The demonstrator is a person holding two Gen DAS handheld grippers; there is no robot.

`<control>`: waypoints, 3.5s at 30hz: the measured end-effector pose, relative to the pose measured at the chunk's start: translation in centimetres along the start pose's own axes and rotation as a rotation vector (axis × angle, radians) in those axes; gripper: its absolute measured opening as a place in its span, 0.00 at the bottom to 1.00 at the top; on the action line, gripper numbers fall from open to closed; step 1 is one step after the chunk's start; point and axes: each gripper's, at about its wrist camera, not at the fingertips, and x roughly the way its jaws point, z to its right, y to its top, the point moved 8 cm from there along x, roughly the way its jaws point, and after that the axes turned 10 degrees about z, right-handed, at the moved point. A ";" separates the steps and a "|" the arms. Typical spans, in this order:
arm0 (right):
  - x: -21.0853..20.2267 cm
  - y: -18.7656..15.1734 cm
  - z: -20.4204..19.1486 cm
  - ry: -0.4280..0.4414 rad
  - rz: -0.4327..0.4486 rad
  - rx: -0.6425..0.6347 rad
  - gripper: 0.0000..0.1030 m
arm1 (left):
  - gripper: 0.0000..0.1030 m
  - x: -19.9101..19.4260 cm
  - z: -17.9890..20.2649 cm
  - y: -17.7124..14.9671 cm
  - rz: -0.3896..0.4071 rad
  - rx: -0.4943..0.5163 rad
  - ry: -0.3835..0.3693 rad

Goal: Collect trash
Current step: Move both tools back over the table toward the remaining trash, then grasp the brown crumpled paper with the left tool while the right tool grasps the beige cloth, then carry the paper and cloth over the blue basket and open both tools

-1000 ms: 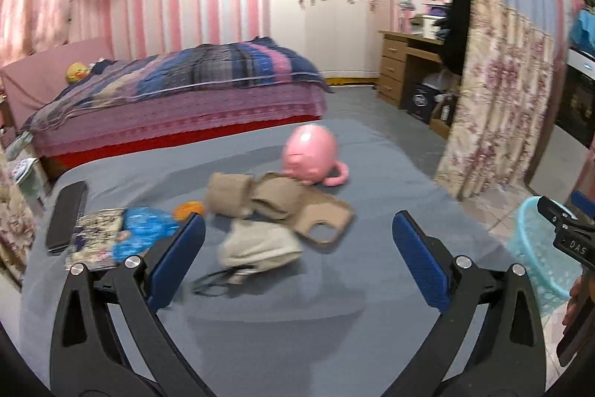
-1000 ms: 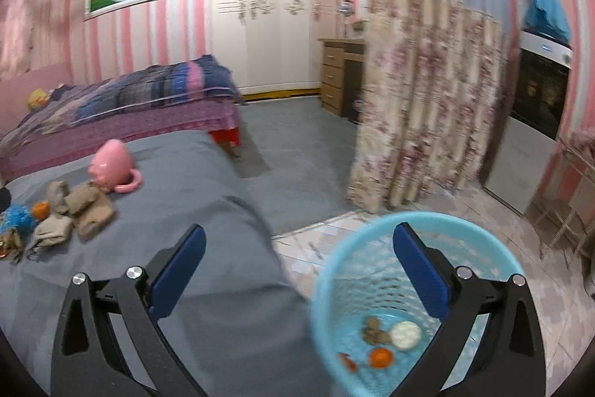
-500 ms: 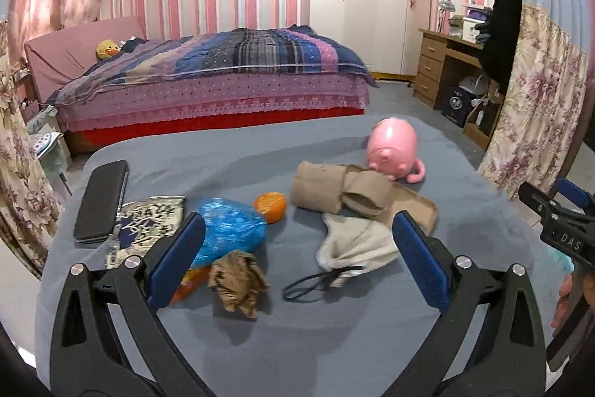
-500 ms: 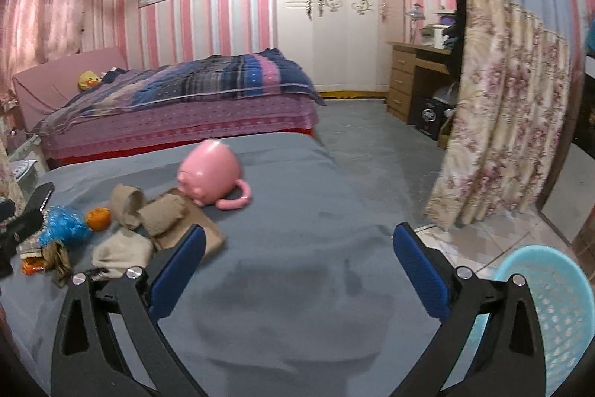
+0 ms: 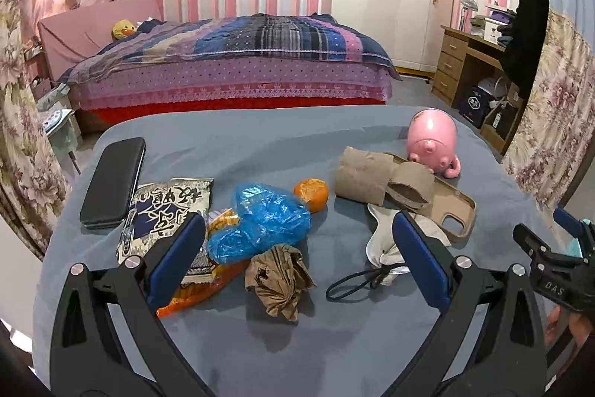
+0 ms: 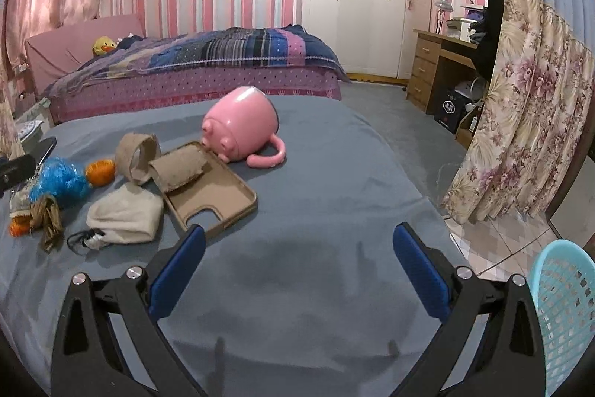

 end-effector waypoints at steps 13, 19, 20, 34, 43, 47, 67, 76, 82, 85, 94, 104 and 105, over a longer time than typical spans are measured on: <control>-0.1 0.0 0.3 0.026 -0.005 0.015 0.96 | 0.94 0.1 -0.5 -1.0 -0.041 -0.004 -0.012; -0.3 0.4 0.5 0.007 -0.005 0.030 0.96 | 0.95 -0.2 -1.5 -1.4 -0.057 -0.010 -0.005; -0.4 0.5 0.4 0.011 0.001 0.032 0.96 | 0.95 -0.3 -1.7 -1.4 -0.055 -0.005 0.001; 0.9 -0.4 1.9 0.005 -0.034 0.095 0.96 | 0.95 0.7 -1.4 -4.0 -0.136 0.065 -0.027; 0.5 -0.2 1.2 0.003 -0.025 0.035 0.96 | 0.88 2.0 -3.2 -4.4 -0.145 -0.044 0.014; 0.7 -0.4 0.7 0.020 -0.032 0.035 0.96 | 0.58 2.9 -2.5 -5.3 -0.199 -0.078 -0.050; 0.8 -0.1 -5.6 0.150 -0.023 0.041 0.95 | 0.41 -1.4 -2.8 -0.4 -0.065 0.003 -0.001; 2.1 -0.6 -12.0 0.234 -0.067 -0.051 0.83 | 0.41 -1.2 -6.2 -0.3 -0.078 -0.046 0.039; 4.1 -1.4 -14.7 0.256 -0.144 -0.072 0.71 | 0.41 -1.2 -7.0 0.1 -0.070 -0.091 0.028; 5.0 -2.1 -15.4 0.272 -0.192 -0.075 0.65 | 0.41 -1.2 -6.5 0.1 -0.068 -0.064 0.028; 3.6 -1.9 -15.4 0.336 -0.147 -0.048 0.24 | 0.41 -1.2 -5.6 0.0 -0.078 -0.039 0.015; -1.4 -0.7 -7.3 0.267 -0.086 -0.062 0.23 | 0.41 -1.4 -3.2 0.3 -0.077 -0.028 -0.037; -2.0 -0.5 -6.3 0.258 -0.079 -0.057 0.23 | 0.41 -1.5 -2.6 0.3 -0.073 -0.018 -0.046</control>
